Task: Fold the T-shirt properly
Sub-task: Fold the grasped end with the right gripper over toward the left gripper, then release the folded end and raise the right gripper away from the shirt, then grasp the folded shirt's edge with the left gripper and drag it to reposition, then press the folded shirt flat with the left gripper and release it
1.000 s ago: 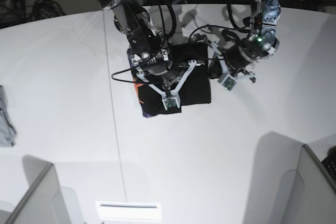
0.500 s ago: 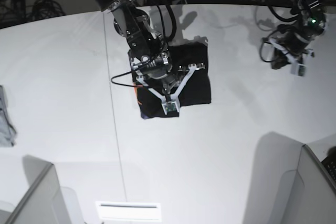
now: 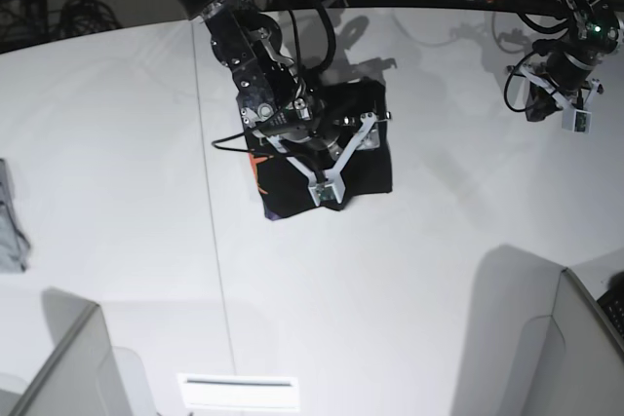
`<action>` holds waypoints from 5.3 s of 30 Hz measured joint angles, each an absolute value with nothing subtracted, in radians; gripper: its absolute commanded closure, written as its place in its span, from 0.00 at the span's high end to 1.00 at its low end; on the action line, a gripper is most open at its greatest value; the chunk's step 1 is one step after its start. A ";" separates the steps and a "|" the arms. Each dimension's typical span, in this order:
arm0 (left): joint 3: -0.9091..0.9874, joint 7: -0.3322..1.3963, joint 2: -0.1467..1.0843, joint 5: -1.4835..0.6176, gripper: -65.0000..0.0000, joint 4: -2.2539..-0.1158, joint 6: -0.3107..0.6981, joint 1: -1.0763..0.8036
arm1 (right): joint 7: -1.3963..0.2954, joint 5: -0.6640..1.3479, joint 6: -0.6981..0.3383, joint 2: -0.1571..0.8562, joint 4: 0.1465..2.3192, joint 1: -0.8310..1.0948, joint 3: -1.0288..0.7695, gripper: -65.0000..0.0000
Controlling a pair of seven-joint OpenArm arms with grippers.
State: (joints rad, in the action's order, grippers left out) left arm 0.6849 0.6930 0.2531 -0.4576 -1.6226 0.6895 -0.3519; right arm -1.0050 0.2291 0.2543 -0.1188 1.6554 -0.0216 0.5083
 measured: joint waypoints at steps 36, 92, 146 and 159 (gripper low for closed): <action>0.568 0.688 0.189 -0.551 0.00 -1.862 0.693 -0.450 | -0.912 0.241 0.416 0.110 1.956 0.084 0.580 0.00; -0.066 0.834 0.296 -0.713 0.00 -1.477 0.432 -0.048 | -0.710 0.240 0.426 0.232 1.993 0.393 0.161 0.00; -0.968 0.669 0.307 0.329 0.00 -1.498 0.682 0.376 | -0.717 0.236 0.427 0.019 1.990 0.585 -0.107 0.00; -0.967 0.669 0.304 0.329 0.60 -1.500 0.681 0.411 | -0.717 0.236 0.427 0.019 1.990 0.585 -0.107 0.00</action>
State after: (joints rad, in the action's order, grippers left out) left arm -0.9672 0.6685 0.3042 0.3290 -1.5002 0.6811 0.4107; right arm -0.7166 0.2363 0.4267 0.0189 1.9896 0.5854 -0.1074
